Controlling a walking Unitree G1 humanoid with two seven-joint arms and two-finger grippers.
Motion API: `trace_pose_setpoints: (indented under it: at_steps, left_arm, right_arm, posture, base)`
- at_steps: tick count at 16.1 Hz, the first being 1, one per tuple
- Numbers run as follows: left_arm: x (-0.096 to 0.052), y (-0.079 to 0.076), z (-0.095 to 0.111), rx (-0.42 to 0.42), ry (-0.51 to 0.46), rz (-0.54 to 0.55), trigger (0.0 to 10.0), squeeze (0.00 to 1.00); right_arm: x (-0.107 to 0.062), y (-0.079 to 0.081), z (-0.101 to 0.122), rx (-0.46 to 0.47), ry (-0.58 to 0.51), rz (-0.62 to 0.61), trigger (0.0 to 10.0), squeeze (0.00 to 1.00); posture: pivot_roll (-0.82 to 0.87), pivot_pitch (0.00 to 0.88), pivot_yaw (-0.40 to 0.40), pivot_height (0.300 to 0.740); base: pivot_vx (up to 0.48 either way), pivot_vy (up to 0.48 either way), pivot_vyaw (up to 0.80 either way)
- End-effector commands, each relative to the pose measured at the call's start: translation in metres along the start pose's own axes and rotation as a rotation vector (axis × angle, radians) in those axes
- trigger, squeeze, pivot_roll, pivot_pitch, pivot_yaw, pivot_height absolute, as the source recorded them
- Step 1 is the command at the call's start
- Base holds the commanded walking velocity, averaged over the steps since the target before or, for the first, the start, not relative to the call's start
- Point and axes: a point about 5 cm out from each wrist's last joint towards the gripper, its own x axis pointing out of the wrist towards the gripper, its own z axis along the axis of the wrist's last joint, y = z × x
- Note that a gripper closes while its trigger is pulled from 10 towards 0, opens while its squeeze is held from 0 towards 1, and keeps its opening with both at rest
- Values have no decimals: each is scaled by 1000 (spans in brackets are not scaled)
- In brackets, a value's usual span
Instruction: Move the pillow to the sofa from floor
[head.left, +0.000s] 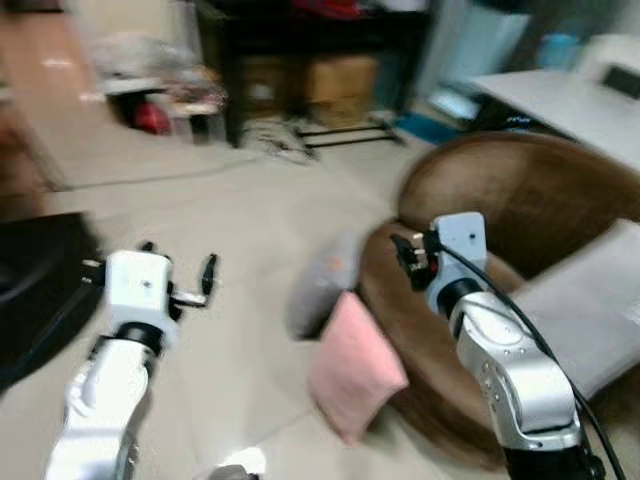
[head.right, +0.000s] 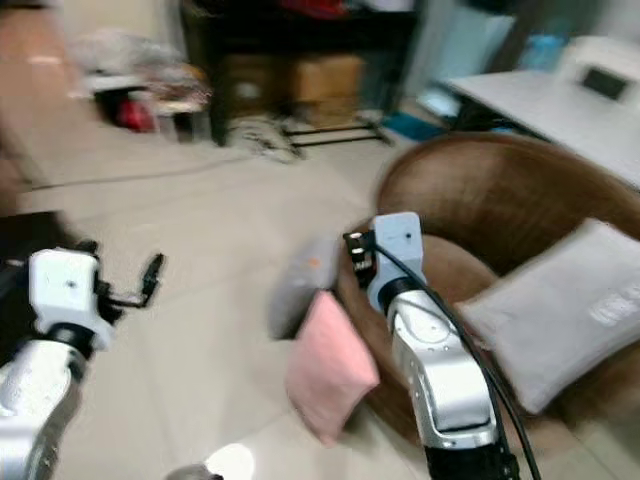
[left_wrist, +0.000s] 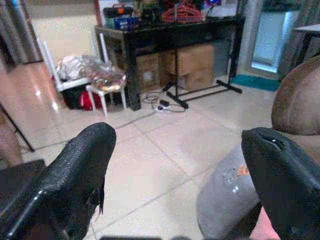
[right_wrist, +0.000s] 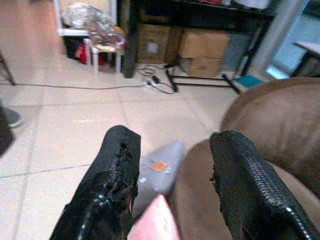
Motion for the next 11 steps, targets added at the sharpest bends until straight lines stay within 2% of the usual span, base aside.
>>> trace_pose_setpoints:
  at_steps: [1, 9, 11]
  left_arm:
    - [4, -1, 6, 3, -25, -11, 10000, 0]
    - [4, 0, 6, 3, -24, -16, 10000, 0]
    - [5, 0, 6, 4, -26, -18, 10000, 0]
  right_arm:
    - [-1, -6, 1, 2, -7, -25, 10000, 0]
    - [-1, -9, -1, 13, 7, -58, 10000, 0]
    - [-2, -10, -2, 22, 13, -68, 10000, 0]
  posture:
    - [2, 0, -81, 740]
    - [1, 0, -79, 740]
    - [1, 0, -79, 740]
  base:
    - [270, 0, 0]
    - [277, 0, 0]
    - [298, 0, -794]
